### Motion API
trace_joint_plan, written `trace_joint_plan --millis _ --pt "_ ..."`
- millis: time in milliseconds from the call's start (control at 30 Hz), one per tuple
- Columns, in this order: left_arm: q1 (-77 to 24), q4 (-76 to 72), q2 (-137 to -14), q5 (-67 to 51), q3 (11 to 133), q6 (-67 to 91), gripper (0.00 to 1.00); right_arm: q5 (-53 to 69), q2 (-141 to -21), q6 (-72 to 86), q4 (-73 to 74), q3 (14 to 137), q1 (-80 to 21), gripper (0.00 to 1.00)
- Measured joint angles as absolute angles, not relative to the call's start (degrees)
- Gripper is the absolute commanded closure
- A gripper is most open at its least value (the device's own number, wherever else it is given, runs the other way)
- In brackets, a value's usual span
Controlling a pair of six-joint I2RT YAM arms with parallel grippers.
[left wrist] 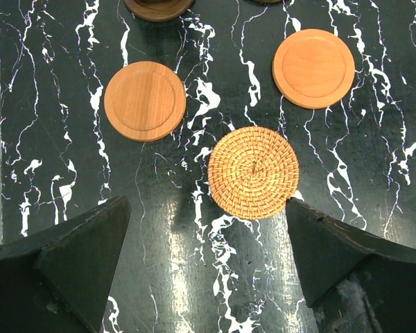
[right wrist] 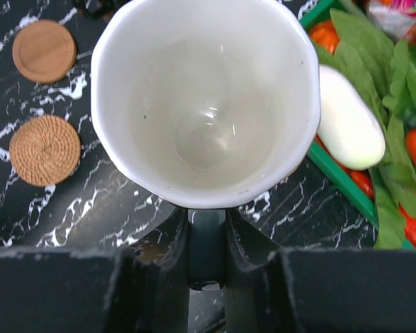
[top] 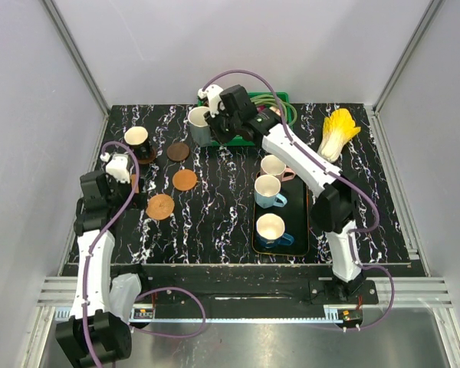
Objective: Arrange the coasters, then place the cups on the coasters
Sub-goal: Place the cup on the coaster.
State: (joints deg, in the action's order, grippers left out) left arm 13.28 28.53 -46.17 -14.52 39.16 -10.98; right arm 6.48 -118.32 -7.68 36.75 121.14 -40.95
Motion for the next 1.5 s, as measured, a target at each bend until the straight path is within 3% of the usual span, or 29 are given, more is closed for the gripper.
trace_joint_plan --millis 433,1500 --pt "14.0 27.2 -44.3 -14.6 37.8 -11.0 0.01 5.0 -138.1 -7.2 40.7 143.5 -41.3 1.00" --pt "14.7 26.9 -44.7 -15.2 37.2 -11.1 0.01 5.0 -154.2 -5.7 31.2 152.4 -44.6 1.00"
